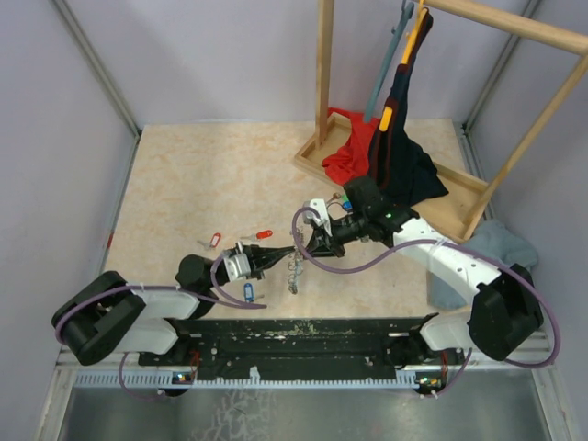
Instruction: Remove the keys from the keyring
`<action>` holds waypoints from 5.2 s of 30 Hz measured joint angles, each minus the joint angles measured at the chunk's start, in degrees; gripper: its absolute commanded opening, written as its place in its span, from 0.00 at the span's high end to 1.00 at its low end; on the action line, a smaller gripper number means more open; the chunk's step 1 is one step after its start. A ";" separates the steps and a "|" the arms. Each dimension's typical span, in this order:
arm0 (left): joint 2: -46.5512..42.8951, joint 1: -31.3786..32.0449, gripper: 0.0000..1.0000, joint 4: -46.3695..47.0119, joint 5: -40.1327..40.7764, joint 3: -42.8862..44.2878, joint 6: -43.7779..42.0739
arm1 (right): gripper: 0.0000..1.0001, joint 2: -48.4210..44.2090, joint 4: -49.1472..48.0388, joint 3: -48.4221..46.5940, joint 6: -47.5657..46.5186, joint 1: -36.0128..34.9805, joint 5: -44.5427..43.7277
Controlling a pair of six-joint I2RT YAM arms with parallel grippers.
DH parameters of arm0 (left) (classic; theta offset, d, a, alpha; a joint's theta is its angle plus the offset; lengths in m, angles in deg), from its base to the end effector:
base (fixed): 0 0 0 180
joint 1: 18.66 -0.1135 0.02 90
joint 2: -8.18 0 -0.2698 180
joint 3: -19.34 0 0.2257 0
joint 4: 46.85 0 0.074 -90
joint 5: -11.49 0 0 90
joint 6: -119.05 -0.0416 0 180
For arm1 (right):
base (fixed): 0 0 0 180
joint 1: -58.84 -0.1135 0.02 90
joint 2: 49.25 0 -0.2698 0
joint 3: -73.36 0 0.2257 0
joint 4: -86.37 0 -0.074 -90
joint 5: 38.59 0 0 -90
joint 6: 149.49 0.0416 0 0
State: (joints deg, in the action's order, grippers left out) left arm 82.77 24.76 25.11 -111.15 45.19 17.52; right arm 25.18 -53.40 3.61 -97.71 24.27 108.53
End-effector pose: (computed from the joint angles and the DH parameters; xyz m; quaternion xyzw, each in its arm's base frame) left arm 0.1279 -0.1519 0.2469 0.4518 0.3603 -0.3688 0.7280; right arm 0.1786 0.1655 0.2868 -0.6289 0.5442 0.4306 0.3506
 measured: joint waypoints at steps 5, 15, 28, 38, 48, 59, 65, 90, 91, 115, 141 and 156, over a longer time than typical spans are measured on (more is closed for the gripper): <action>0.09 0.00 1.00 0.00 0.68 -0.15 -0.31 | 1.00 1.86 5.22 -3.30 -3.76 -0.28 -3.28; 3.10 1.14 1.00 0.02 3.30 -0.13 0.72 | 1.00 0.11 8.66 -3.87 -8.37 -1.88 -13.05; 6.58 4.52 1.00 0.04 11.69 0.37 2.27 | 1.00 -2.34 11.47 -3.91 -13.97 -6.23 -28.09; 9.60 5.95 1.00 0.04 15.37 1.25 -1.51 | 1.00 -1.55 17.57 -7.74 -15.67 -6.69 -32.89; 11.06 5.99 0.72 0.04 15.39 1.79 -1.29 | 1.00 2.67 20.22 -8.57 -13.25 -3.13 -28.57; 5.51 5.99 0.47 0.04 12.04 -0.85 7.13 | 1.00 11.74 25.20 -12.72 -10.10 2.29 -14.95; 3.08 5.99 0.45 0.07 12.04 -2.16 11.65 | 1.00 18.23 30.56 -16.52 -9.01 6.49 -6.05; -13.81 3.13 0.51 -27.28 21.99 7.45 48.11 | 1.00 31.10 42.86 -24.44 -1.51 8.83 21.70; -13.86 3.08 0.52 -30.12 22.38 8.61 48.78 | 1.00 31.10 43.15 -24.59 -1.79 8.83 22.08; -6.69 3.02 0.68 -44.61 16.50 15.41 50.80 | 1.00 31.10 47.60 -25.64 -7.87 8.85 23.15; -4.22 0.61 1.00 -41.53 9.73 16.11 54.12 | 1.00 31.19 54.42 -27.15 -17.33 8.70 22.32; -4.22 -0.20 1.00 -39.74 9.90 14.73 57.48 | 0.60 31.19 56.87 -28.00 -19.98 8.44 22.40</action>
State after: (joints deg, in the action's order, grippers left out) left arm 78.55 24.56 -14.63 -101.25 59.92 75.00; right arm 56.37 3.48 -24.39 -117.68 32.71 130.93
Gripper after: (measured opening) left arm 0.007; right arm 0.322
